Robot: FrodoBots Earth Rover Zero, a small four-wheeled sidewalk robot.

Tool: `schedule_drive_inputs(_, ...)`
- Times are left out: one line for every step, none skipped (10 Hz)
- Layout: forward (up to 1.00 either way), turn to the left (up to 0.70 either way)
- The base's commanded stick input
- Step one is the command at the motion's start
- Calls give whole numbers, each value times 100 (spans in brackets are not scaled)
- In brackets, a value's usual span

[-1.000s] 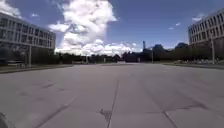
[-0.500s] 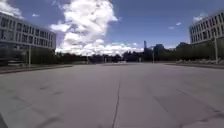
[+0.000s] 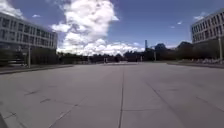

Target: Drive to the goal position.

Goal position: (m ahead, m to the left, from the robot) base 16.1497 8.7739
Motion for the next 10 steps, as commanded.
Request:
schedule_drive_inputs(70, 0)
schedule_drive_inputs(70, 0)
schedule_drive_inputs(70, 0)
schedule_drive_inputs(70, 0)
schedule_drive_inputs(70, 0)
schedule_drive_inputs(70, 0)
schedule_drive_inputs(70, 0)
schedule_drive_inputs(70, 0)
schedule_drive_inputs(70, 0)
schedule_drive_inputs(70, 0)
